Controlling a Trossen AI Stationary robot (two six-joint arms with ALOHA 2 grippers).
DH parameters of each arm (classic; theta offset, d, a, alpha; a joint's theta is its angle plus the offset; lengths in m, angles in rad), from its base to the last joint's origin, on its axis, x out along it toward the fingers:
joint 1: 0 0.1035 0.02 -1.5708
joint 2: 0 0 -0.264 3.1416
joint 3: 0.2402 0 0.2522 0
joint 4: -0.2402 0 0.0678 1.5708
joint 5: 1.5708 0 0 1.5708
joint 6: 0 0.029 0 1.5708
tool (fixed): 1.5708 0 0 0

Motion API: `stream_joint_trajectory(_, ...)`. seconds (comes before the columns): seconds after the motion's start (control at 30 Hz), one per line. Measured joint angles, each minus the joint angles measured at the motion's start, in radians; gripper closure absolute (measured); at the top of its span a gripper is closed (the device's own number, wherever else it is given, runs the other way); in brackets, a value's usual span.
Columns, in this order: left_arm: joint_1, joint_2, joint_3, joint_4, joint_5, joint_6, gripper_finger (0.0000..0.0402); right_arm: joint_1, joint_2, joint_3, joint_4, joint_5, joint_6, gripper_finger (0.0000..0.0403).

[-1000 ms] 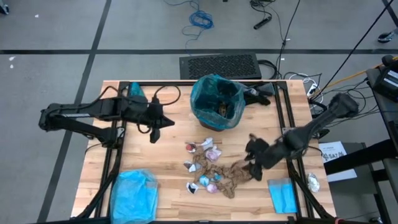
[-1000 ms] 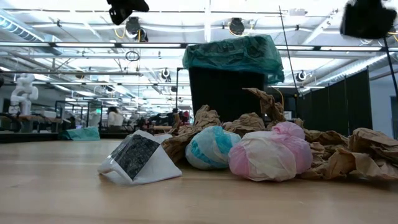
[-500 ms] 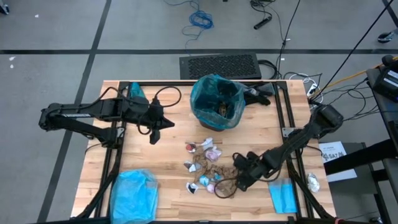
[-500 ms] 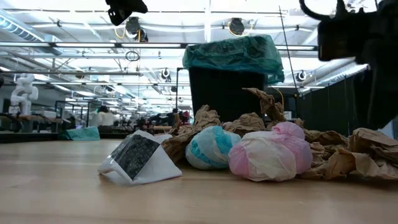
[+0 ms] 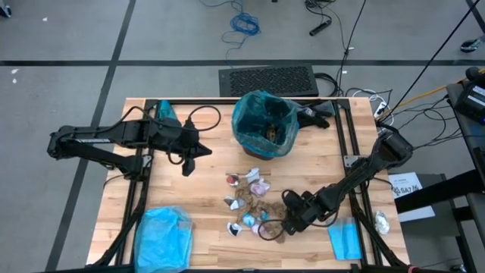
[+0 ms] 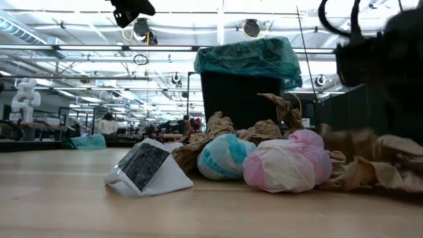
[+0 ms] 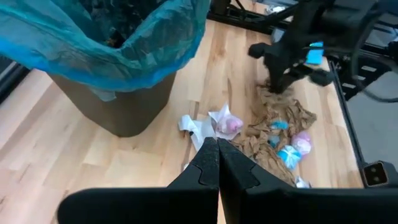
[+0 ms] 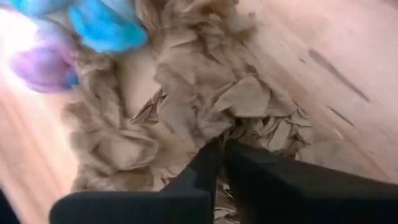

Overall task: Place trash/remove bag and relplace
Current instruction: Put the brown napkin into the blue trash bag inside the black trash bin

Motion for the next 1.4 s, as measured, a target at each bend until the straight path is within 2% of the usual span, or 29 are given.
stream_joint_trajectory(0.17,0.0,0.0,0.0,0.001,-0.009,0.0,0.0401,-0.004,-0.14,0.098,-0.115,0.15,-0.028,0.04)
stream_joint_trajectory(0.3,0.0,0.001,0.0,0.004,-0.011,0.0,0.0401,-0.044,-0.246,0.252,-0.254,0.314,-0.137,0.0401)
stream_joint_trajectory(0.43,0.0,0.029,0.0,0.031,-0.013,-0.001,0.0401,-0.15,-0.3,0.433,-0.374,0.442,-0.352,0.0402)
stream_joint_trajectory(0.57,-0.016,0.085,0.0,0.077,-0.012,-0.001,0.0401,-0.316,-0.313,0.576,-0.383,0.458,-0.623,0.0402)
stream_joint_trajectory(0.67,-0.037,0.136,0.0,0.099,-0.011,-0.001,0.0401,-0.459,-0.312,0.615,-0.38,0.401,-0.764,0.0403)
stream_joint_trajectory(0.77,-0.058,0.179,0.0,0.102,-0.008,-0.02,0.0401,-0.596,-0.307,0.615,-0.379,0.305,-0.825,0.0403)
stream_joint_trajectory(0.93,-0.073,0.224,0.0,0.107,-0.006,-0.053,0.0401,-0.75,-0.264,0.614,-0.356,0.156,-0.958,0.0385)
stream_joint_trajectory(1.07,-0.072,0.235,0.0,0.11,-0.008,-0.073,0.0401,-0.811,-0.236,0.614,-0.282,0.04,-1.054,0.0325)
stream_joint_trajectory(1.23,-0.072,0.235,0.0,0.109,-0.008,-0.076,0.0397,-0.85,-0.23,0.614,-0.267,-0.088,-1.059,0.0225)
stream_joint_trajectory(1.4,-0.072,0.244,0.0,0.101,-0.003,-0.056,0.0358,-0.867,-0.242,0.614,-0.29,-0.19,-1.024,0.0144)
